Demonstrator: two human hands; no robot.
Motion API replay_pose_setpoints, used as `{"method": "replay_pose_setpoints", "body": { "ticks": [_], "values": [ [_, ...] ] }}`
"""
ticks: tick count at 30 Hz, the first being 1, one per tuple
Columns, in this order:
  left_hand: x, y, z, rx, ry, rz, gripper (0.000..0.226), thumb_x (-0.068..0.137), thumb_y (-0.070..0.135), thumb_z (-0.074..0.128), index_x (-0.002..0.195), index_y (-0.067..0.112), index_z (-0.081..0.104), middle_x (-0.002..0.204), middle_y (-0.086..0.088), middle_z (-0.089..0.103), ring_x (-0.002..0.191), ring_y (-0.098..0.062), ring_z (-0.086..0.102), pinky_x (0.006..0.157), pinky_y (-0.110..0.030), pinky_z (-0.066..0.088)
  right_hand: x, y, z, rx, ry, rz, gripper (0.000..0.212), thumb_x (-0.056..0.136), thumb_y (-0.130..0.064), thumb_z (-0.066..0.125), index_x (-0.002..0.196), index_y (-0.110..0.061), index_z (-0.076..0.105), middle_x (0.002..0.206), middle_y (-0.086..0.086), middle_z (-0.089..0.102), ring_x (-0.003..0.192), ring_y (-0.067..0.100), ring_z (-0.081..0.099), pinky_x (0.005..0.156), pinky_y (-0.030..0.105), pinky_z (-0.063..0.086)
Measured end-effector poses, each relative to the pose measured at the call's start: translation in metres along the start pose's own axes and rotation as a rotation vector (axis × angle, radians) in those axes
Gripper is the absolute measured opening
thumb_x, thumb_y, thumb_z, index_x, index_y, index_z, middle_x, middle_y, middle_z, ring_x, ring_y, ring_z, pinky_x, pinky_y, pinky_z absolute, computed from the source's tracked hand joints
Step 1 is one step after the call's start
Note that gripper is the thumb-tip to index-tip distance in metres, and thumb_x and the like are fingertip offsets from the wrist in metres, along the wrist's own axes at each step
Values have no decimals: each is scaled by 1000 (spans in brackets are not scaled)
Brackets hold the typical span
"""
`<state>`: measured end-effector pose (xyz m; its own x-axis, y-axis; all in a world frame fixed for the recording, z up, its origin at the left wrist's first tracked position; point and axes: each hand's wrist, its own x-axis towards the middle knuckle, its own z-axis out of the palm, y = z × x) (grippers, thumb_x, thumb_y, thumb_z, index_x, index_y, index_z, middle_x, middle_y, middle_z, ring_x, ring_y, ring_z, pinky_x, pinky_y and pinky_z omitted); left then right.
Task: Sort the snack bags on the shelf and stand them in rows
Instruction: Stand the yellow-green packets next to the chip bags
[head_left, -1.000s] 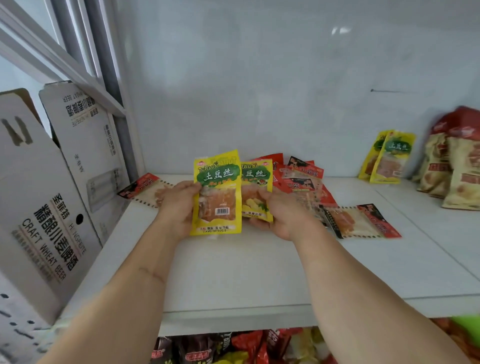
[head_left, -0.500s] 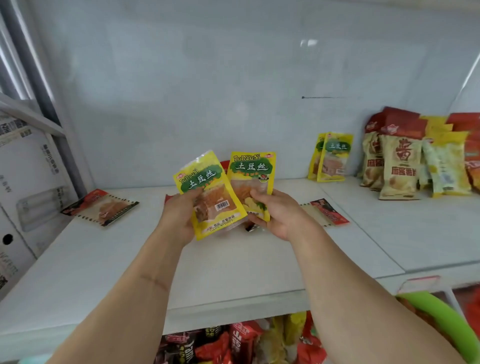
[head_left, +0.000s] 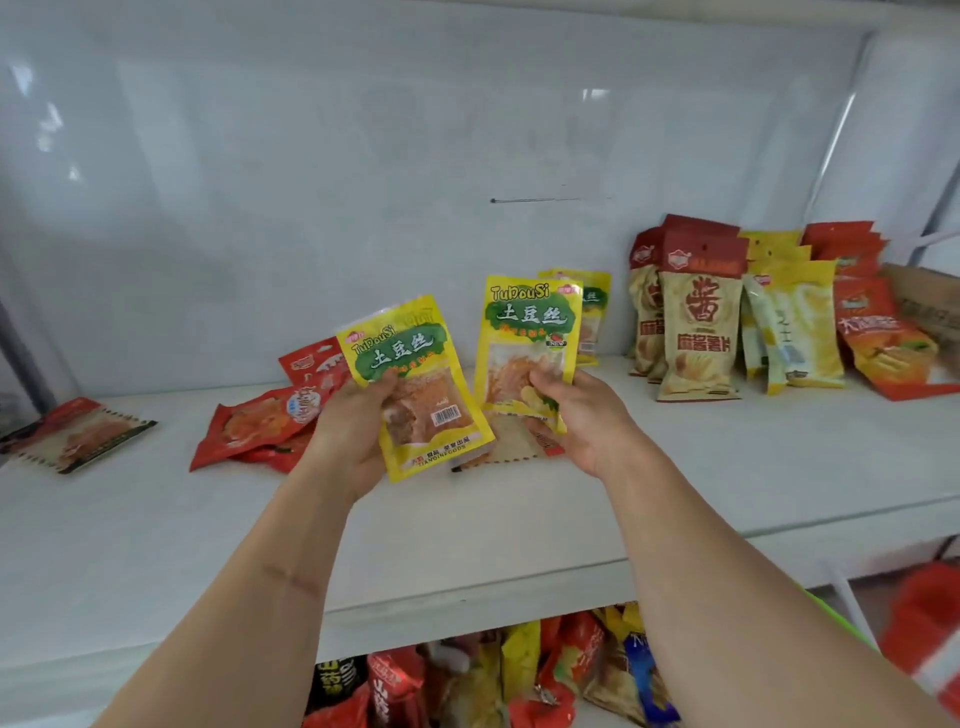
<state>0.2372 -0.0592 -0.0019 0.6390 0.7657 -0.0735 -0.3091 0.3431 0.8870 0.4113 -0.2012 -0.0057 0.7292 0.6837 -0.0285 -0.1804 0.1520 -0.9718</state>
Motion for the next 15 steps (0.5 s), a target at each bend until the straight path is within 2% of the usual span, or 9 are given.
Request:
{"method": "replay_pose_setpoints", "body": {
  "ticks": [3,5,7,10,15],
  "values": [
    [10,-15,22,35,15,18,28,106,15,44,129,12,60,119,-11,73,76,-21,77,58,-37,60,9,-5,-30,-8,30,-16,5,93,-15,67,94,-18,71,84,0,76,74,16,71,71,33,57],
    [18,-22,37,59,13,12,26,106,15,45,126,15,62,113,-9,75,89,-27,76,71,-47,62,16,-8,-49,-24,36,-27,8,93,-15,67,100,-16,71,83,-1,76,73,15,72,72,33,58],
    [27,-26,50,83,4,-9,23,105,15,48,121,13,64,103,-8,78,88,-29,76,82,-54,59,27,-10,-65,-31,51,-35,7,93,-15,67,100,-15,70,82,-1,76,71,14,72,70,32,58],
    [42,-33,66,86,-54,-76,25,100,11,56,122,4,64,104,-14,77,87,-33,76,86,-58,57,46,-13,-84,-47,69,-50,6,93,-15,67,99,-14,70,83,0,76,74,16,71,69,32,58],
    [73,-44,85,63,-222,-117,41,88,-3,63,128,2,62,124,-23,68,109,-43,68,92,-69,49,81,-13,-108,-74,92,-63,12,92,-15,69,103,-14,68,86,0,76,80,18,71,72,34,58]
  ]
}}
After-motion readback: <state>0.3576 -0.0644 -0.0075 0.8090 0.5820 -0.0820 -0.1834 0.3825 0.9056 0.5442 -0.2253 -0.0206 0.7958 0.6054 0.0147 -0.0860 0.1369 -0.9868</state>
